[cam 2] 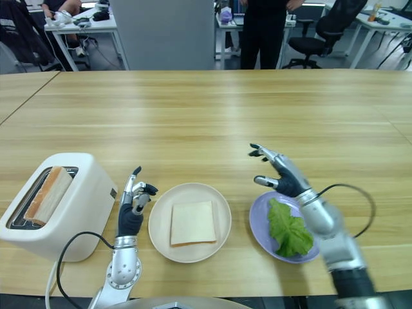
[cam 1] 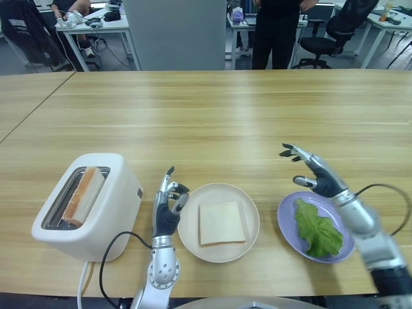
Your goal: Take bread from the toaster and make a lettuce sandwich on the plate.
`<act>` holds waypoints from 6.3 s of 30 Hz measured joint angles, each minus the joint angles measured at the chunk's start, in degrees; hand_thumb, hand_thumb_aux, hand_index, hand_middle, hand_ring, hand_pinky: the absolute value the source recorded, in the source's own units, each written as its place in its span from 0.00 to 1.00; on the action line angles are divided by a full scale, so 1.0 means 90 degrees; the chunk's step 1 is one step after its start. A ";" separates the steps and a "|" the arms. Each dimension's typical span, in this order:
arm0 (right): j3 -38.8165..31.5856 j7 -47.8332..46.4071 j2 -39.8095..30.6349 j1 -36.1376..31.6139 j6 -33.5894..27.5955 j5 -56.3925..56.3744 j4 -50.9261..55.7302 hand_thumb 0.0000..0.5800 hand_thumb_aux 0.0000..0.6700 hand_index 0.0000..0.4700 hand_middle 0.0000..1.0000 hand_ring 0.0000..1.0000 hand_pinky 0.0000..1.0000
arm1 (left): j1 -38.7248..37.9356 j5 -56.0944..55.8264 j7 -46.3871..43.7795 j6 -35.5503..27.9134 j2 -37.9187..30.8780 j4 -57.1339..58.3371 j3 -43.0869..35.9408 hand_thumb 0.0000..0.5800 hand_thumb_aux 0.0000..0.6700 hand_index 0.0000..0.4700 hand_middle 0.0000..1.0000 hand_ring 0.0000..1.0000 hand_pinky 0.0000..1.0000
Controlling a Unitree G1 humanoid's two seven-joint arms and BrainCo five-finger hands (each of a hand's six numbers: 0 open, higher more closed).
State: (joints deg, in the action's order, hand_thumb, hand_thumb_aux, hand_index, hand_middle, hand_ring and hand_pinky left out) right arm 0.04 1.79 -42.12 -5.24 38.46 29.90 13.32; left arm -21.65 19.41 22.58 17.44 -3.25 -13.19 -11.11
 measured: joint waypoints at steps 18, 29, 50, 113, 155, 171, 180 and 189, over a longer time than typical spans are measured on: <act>-0.4691 0.7383 -0.1479 -0.2650 0.0222 0.5784 0.5453 0.00 0.00 0.00 0.24 0.24 0.24 | -0.0295 0.0192 0.0202 0.0254 0.0497 0.0289 0.0579 0.00 0.00 0.00 0.42 0.42 0.42; -0.5544 0.7952 -0.1321 -0.2867 -0.0213 0.5807 0.6236 0.65 0.41 0.40 0.25 0.25 0.25 | -0.0152 0.0260 0.0217 0.0336 0.0526 0.0723 0.0602 0.00 0.00 0.00 0.40 0.40 0.40; -0.5921 0.7910 -0.1105 -0.2976 -0.0131 0.5303 0.6357 1.00 1.00 0.98 0.24 0.24 0.24 | -0.0086 0.0300 0.0253 0.0439 0.0565 0.0986 0.0664 0.00 0.00 0.00 0.40 0.40 0.40; -0.4035 0.2236 0.1278 -0.2165 0.1197 0.2753 0.1865 1.00 1.00 0.98 0.22 0.22 0.22 | 0.0444 0.0301 0.0070 0.0569 0.0549 0.1606 0.0585 0.00 0.00 0.00 0.40 0.40 0.40; -0.3315 0.0623 0.1168 -0.1592 0.0245 0.0833 0.0821 0.00 0.00 0.00 0.26 0.26 0.26 | 0.0030 0.0853 -0.0030 0.0156 0.0490 0.0449 0.0454 0.00 0.00 0.00 0.39 0.39 0.39; -0.1695 -0.1824 0.2713 0.1759 -0.4089 -0.6290 -0.2978 0.00 0.00 0.00 0.48 0.48 0.48 | -0.0484 0.3494 -0.2359 -0.2285 -0.0766 -0.4500 0.3061 0.00 0.00 0.00 0.23 0.23 0.23; -0.1218 -0.1668 0.2991 0.2140 -0.4098 -0.5657 -0.2987 0.00 0.00 0.00 0.48 0.48 0.48 | -0.1733 0.3489 -0.2563 -0.2555 -0.1414 -0.3852 0.5517 0.00 0.00 0.00 0.22 0.22 0.22; -0.1001 -0.1722 0.3191 0.2191 -0.4098 -0.5344 -0.3039 0.00 0.00 0.00 0.48 0.48 0.48 | -0.2404 0.3360 -0.2655 -0.2138 -0.1331 -0.2898 0.5267 0.00 0.00 0.00 0.21 0.21 0.21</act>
State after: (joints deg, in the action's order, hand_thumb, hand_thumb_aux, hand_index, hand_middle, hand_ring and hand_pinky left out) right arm -8.96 -13.70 -13.40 14.48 1.58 -18.19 -14.03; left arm -43.29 49.65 -1.31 -1.81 -15.23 -39.27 36.30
